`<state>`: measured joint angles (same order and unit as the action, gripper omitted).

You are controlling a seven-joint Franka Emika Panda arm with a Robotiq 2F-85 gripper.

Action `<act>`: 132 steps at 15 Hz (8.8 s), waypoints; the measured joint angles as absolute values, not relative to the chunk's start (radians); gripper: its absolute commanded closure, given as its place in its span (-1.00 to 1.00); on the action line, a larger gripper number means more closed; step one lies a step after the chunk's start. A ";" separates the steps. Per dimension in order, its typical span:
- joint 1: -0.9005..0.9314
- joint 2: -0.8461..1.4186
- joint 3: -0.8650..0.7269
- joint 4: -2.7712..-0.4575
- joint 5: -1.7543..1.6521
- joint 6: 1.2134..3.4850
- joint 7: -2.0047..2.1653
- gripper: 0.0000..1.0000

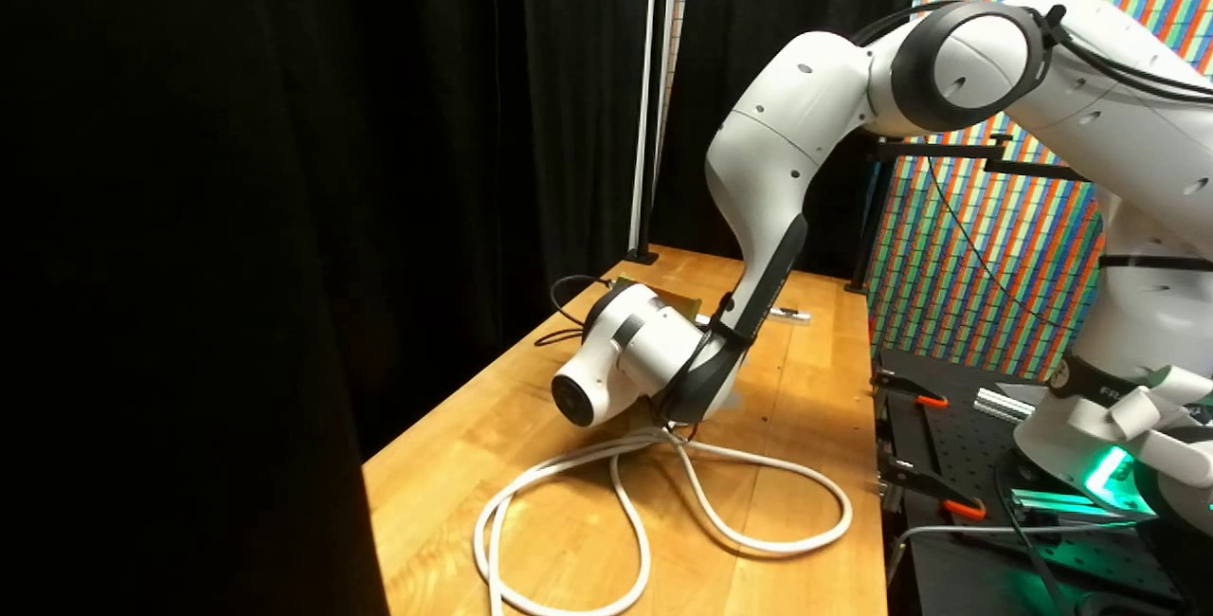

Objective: Place the white adaptor on the white extension cable

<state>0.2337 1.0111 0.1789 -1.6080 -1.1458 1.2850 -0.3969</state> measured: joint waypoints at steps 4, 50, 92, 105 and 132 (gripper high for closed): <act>0.232 1.011 0.179 -1.589 -1.143 1.285 -0.397 0.55; 0.232 0.993 0.195 -1.649 -1.114 1.277 -0.393 0.55; 0.237 0.980 0.241 -1.652 -1.117 1.281 -0.350 0.55; 0.238 0.980 0.241 -1.658 -1.132 1.282 -0.405 0.55; 0.231 0.977 0.241 -1.658 -1.113 1.284 -0.403 0.55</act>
<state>0.2313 0.9772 0.2412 -1.6578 -1.1132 1.2836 -0.4028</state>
